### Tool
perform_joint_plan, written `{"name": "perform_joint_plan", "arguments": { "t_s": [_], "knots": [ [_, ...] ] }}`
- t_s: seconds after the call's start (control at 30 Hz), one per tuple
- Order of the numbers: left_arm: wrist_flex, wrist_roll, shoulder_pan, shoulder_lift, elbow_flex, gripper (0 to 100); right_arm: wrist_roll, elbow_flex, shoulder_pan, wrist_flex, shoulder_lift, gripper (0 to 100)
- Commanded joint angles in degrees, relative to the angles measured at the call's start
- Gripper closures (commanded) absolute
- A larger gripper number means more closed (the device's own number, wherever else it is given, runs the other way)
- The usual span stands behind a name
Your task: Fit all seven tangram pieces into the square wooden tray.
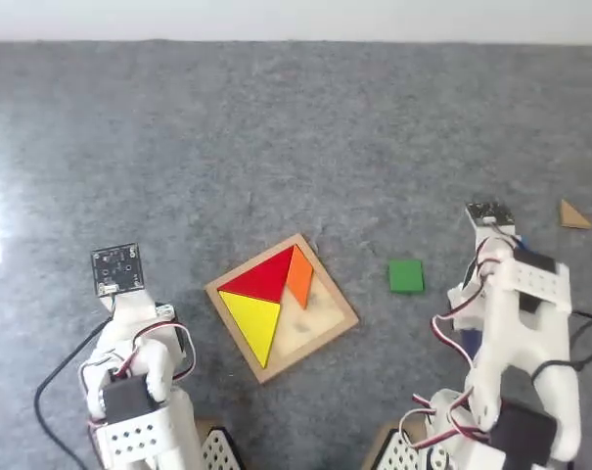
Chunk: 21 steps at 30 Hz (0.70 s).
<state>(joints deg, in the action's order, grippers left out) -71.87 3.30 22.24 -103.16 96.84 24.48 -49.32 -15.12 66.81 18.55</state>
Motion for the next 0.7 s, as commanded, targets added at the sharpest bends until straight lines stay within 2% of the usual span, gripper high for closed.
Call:
{"name": "perform_joint_plan", "arguments": {
  "t_s": [0.0, 0.2, 0.33, 0.43, 0.67],
  "knots": [
    [-0.44, -0.26, 0.18, -0.97, -0.4, 99, -2.29, 8.62, 7.69, 8.31, 0.66, 99.1],
    [-0.44, -0.26, 0.18, -0.97, -0.4, 99, -16.09, 14.51, 31.69, 10.68, 0.66, 99.1],
    [-0.44, -0.26, 0.18, -0.97, -0.4, 99, -20.13, 17.76, 44.35, 9.63, -0.13, 99.1],
    [-0.44, -0.26, 0.18, -0.97, -0.4, 99, -17.93, 17.23, 49.36, 7.52, -0.22, 99.1],
    [-0.44, -0.26, 0.18, -0.97, -0.4, 99, -18.55, 15.12, 52.62, -1.71, -10.51, 99.1]
  ]
}}
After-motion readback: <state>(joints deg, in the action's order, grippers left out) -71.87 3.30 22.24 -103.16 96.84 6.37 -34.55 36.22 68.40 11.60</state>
